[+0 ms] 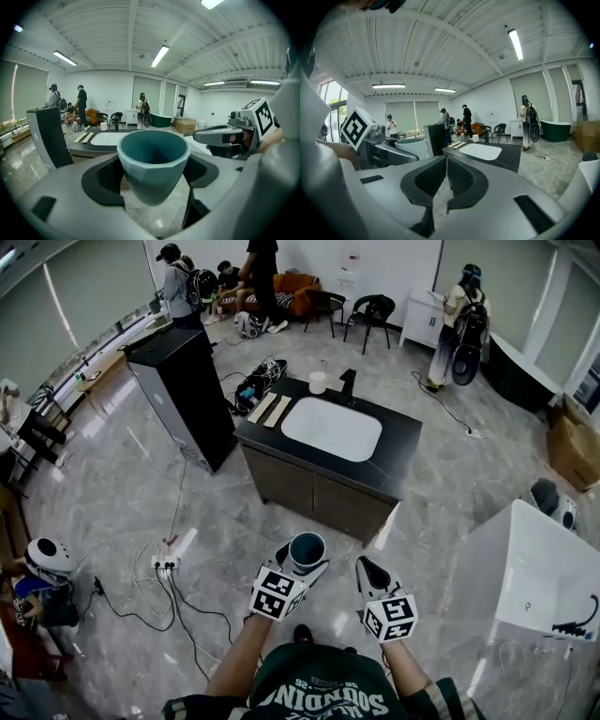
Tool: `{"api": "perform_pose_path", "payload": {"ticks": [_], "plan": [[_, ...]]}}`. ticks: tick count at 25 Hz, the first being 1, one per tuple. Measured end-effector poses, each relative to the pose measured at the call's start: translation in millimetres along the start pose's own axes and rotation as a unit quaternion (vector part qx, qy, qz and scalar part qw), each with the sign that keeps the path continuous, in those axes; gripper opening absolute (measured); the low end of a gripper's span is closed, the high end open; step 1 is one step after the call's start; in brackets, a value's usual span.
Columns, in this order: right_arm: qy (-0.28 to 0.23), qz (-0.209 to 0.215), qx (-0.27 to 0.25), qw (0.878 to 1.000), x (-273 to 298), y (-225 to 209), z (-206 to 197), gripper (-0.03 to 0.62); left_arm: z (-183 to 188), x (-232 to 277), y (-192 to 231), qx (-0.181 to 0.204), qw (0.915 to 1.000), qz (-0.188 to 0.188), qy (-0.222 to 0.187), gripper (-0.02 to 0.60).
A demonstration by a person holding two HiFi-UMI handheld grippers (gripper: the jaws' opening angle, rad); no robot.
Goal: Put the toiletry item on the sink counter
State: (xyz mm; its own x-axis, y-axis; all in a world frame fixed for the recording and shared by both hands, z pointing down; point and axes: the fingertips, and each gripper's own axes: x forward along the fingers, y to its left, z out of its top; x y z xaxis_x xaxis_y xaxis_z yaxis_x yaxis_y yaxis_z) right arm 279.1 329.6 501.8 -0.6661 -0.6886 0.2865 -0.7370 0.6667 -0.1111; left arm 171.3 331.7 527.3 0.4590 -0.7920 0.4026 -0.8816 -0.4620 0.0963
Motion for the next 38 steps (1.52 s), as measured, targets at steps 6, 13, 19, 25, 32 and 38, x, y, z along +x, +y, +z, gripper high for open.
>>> {"api": "perform_pose_path", "payload": {"ticks": [6,13,19,25,32,38], "plan": [[0.001,-0.005,-0.001,1.000,5.1,-0.3,3.6,0.043,-0.9,0.3,13.2,-0.008,1.0000,0.006,-0.001,0.385],[-0.005,-0.005,0.007,1.000,16.5,13.9,8.2,0.043,-2.5,-8.6,25.2,-0.005,1.0000,0.003,-0.007,0.384],[-0.004,-0.008,0.006,1.000,28.5,27.6,9.2,0.043,-5.4,-19.4,40.1,-0.007,0.9999,-0.001,-0.009,0.384],[0.000,-0.004,0.002,1.000,38.7,38.9,11.8,0.043,-5.1,-27.7,54.1,-0.014,0.9998,0.000,-0.013,0.383],[-0.002,0.008,-0.003,1.000,64.6,38.0,16.5,0.043,-4.2,-21.3,74.3,-0.013,0.9998,0.008,-0.015,0.383],[-0.002,0.026,0.006,1.000,108.8,32.6,16.3,0.043,-5.1,-6.0,110.8,-0.008,0.9996,0.024,-0.009,0.383]]}}
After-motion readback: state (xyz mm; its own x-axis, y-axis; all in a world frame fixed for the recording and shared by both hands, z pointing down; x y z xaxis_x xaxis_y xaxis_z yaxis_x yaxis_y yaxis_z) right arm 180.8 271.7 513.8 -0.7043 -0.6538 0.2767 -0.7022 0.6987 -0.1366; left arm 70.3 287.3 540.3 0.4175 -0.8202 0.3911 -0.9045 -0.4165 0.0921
